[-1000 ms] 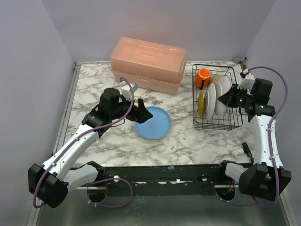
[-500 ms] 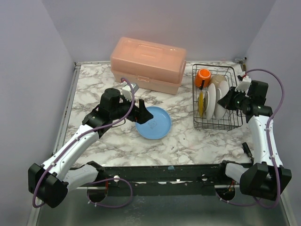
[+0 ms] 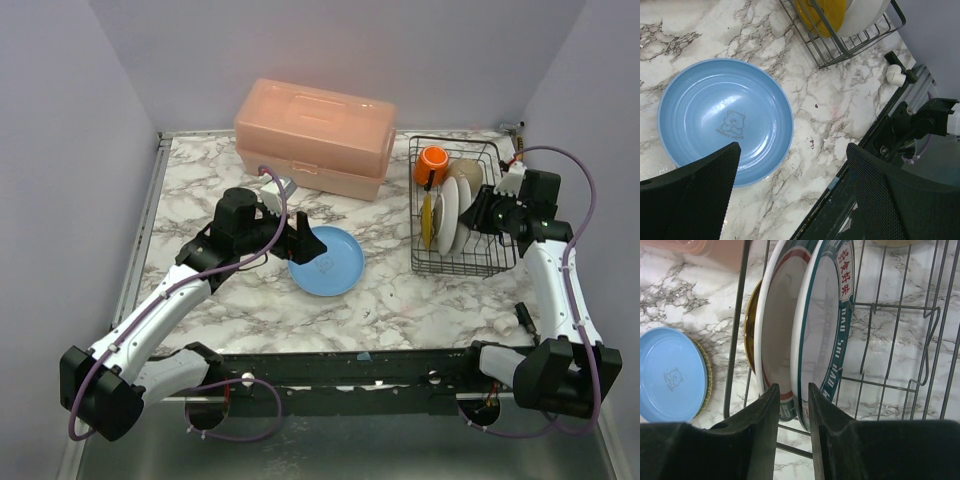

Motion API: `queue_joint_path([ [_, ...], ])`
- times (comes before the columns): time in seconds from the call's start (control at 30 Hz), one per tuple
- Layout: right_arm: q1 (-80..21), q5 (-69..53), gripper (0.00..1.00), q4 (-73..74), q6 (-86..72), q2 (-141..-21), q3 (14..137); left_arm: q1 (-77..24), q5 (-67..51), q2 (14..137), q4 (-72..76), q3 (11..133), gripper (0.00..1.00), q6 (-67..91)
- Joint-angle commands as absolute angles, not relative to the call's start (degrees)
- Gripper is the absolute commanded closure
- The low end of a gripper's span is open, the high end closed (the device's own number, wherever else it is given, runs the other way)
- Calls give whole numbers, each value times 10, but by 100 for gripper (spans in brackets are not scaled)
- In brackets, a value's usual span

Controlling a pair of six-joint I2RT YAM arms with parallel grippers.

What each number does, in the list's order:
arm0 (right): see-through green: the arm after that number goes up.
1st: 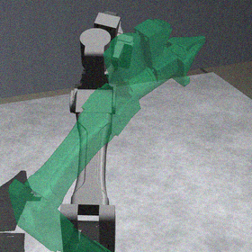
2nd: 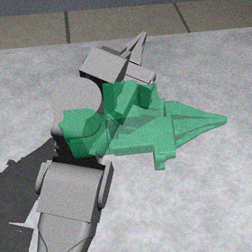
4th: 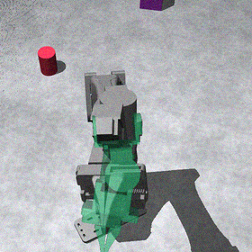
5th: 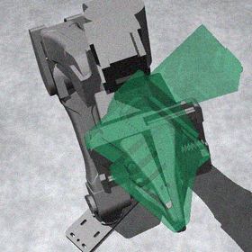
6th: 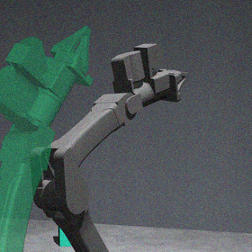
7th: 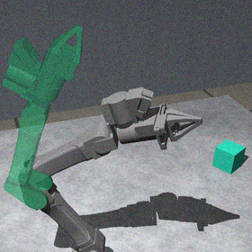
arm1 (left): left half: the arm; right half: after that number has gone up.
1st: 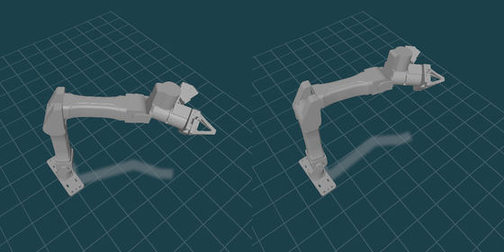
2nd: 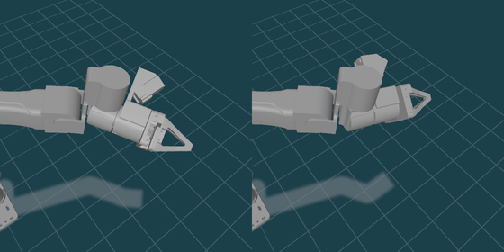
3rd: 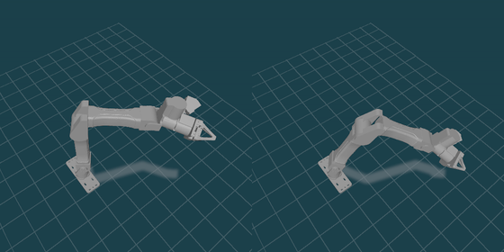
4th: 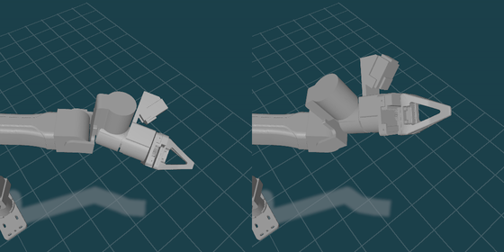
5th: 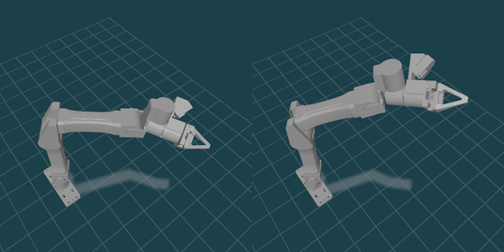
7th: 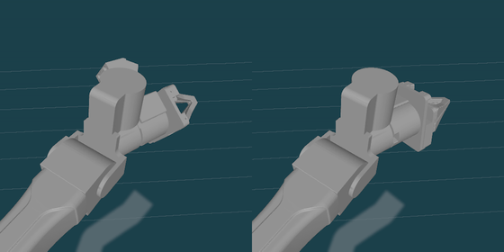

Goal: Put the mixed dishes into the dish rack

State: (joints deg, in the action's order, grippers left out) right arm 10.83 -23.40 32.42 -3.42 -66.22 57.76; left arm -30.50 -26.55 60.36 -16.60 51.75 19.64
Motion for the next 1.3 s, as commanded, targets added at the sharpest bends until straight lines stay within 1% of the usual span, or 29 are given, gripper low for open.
queue_joint_path([
  [0.0,103,-209,65,325,-42,-666,596,-308,-267,608,-174,532,13,191],
  [0.03,103,-208,61,330,-41,-665,599,-308,-266,609,-174,533,13,191],
  [0.13,102,-204,54,345,-40,-662,619,-308,-265,608,-176,533,13,190],
  [0.23,102,-201,40,365,-41,-657,648,-308,-258,609,-177,535,13,187],
  [0.27,101,-195,38,370,-43,-655,656,-307,-257,611,-180,536,13,187],
  [0.33,101,-177,37,381,-54,-649,680,-308,-248,609,-183,535,13,186],
  [0.4,101,-185,36,384,-65,-641,699,-308,-221,605,-187,536,13,186],
  [0.47,99,-199,31,375,-83,-629,714,-308,-188,601,-195,539,13,187],
  [0.53,92,-222,30,351,-107,-617,723,-308,-154,593,-200,537,13,186],
  [0.6,62,-237,31,329,-132,-614,733,-308,-122,582,-201,535,13,187],
  [0.67,-17,-191,31,331,-142,-626,750,-306,-94,574,-203,533,13,188],
  [0.73,-151,-78,31,356,-140,-658,778,-306,-66,565,-205,531,13,188],
  [0.8,-258,24,30,389,-138,-704,807,-305,-36,556,-205,527,13,190],
  [0.87,-344,102,28,398,-141,-742,817,-304,-5,550,-209,526,13,194],
  [0.9,-376,128,28,392,-141,-758,812,-303,31,545,-214,527,13,201],
  [1.03,-495,159,26,322,-147,-794,760,-291,159,502,-216,512,13,235],
  [1.1,-548,190,24,298,-146,-819,740,-283,191,466,-204,494,11,247],
  [1.2,-607,213,24,268,-136,-864,705,-280,236,428,-186,475,10,251],
  [1.27,-664,224,24,232,-87,-885,668,-280,255,409,-179,466,9,251],
])
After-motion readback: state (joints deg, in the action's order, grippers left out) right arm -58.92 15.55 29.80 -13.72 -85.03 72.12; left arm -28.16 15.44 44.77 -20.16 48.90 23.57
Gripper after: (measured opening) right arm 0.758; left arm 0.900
